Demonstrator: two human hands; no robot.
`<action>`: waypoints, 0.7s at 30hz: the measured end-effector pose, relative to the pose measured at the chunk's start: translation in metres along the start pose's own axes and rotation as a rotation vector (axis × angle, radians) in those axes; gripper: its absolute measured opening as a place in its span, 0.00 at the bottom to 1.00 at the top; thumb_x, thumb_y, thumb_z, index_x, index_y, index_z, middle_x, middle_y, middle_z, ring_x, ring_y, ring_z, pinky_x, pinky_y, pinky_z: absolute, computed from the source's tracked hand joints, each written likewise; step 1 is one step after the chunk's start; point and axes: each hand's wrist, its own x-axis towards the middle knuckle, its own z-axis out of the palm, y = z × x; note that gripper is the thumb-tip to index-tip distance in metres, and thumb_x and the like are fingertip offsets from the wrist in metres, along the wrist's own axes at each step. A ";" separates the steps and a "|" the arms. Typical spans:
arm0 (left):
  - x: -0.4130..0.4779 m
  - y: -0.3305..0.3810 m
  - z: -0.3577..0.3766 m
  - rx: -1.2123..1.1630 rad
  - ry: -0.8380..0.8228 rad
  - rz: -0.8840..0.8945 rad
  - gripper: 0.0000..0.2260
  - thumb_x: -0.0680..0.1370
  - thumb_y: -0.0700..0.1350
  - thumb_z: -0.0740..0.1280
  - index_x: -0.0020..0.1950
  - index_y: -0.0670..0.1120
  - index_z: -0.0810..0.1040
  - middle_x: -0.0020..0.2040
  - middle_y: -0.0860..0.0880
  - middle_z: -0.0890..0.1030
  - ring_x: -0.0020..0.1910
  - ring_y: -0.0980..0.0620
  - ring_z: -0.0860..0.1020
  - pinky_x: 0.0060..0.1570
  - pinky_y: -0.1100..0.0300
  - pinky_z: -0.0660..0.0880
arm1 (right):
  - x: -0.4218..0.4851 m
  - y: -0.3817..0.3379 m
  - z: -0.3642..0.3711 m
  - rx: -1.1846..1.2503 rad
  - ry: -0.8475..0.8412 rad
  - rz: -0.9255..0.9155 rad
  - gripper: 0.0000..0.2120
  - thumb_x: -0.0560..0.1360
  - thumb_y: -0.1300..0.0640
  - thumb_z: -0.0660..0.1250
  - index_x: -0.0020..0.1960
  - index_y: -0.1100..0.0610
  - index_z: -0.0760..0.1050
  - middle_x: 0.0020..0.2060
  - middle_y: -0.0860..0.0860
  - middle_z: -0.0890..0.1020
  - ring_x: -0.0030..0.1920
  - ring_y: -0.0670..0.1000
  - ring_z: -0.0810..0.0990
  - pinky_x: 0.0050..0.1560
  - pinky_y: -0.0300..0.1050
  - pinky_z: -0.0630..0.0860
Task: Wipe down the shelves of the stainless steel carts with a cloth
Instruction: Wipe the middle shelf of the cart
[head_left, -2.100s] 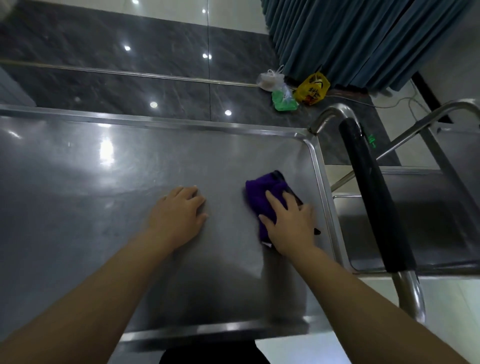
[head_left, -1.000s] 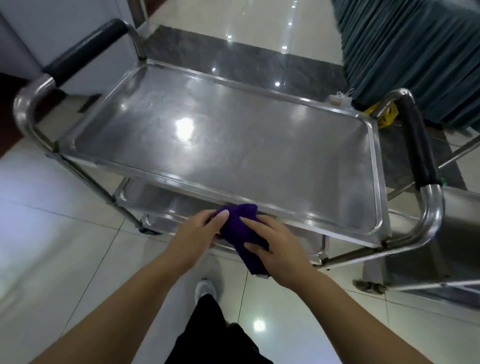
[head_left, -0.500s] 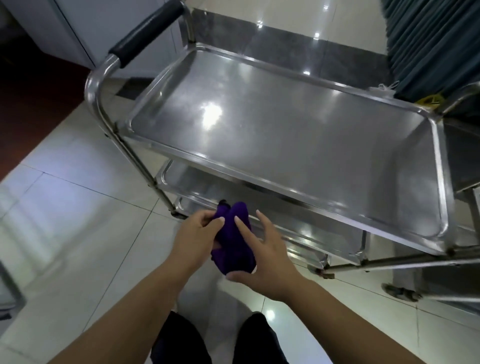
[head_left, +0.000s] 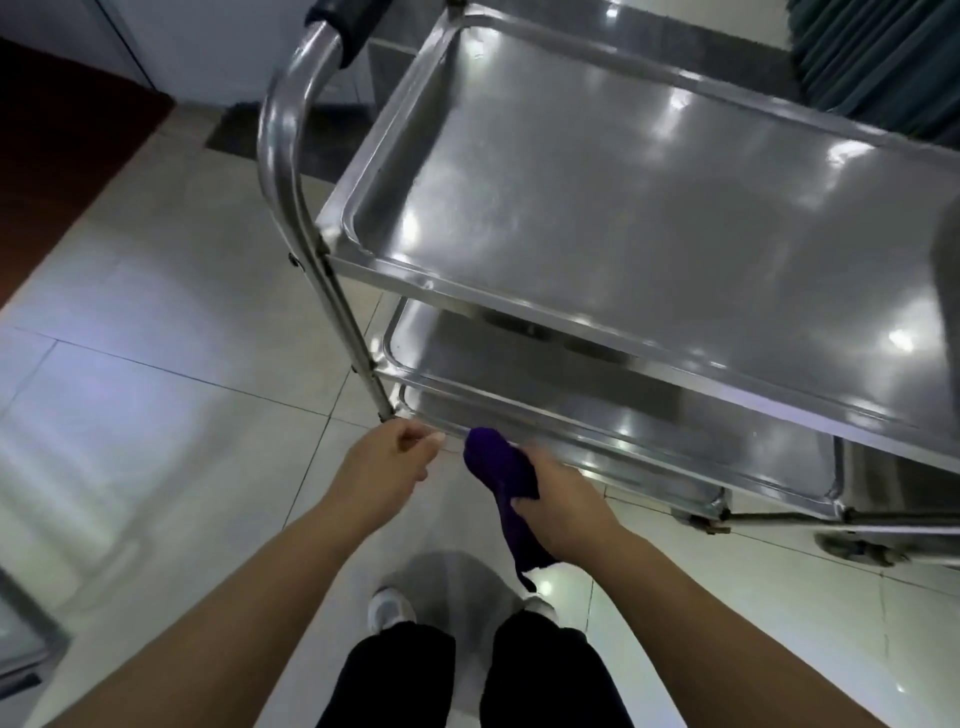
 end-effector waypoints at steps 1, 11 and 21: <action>0.009 -0.011 -0.006 0.074 0.002 0.019 0.06 0.76 0.54 0.65 0.48 0.53 0.76 0.45 0.54 0.81 0.42 0.55 0.80 0.40 0.61 0.73 | 0.008 0.002 0.004 0.001 -0.019 0.029 0.22 0.75 0.57 0.63 0.67 0.47 0.65 0.52 0.50 0.80 0.47 0.52 0.77 0.41 0.44 0.71; 0.110 -0.087 -0.006 0.409 0.169 0.354 0.08 0.76 0.48 0.65 0.54 0.50 0.77 0.49 0.53 0.80 0.48 0.53 0.79 0.48 0.59 0.73 | 0.109 0.046 0.041 0.081 0.206 0.023 0.21 0.77 0.53 0.64 0.68 0.46 0.66 0.51 0.45 0.76 0.46 0.46 0.73 0.44 0.41 0.68; 0.214 -0.129 0.028 0.794 0.468 0.946 0.14 0.63 0.37 0.78 0.47 0.39 0.83 0.45 0.42 0.83 0.45 0.44 0.82 0.43 0.53 0.79 | 0.212 0.076 0.036 -0.395 0.588 -0.196 0.33 0.76 0.57 0.62 0.77 0.49 0.51 0.74 0.54 0.59 0.66 0.59 0.68 0.62 0.54 0.70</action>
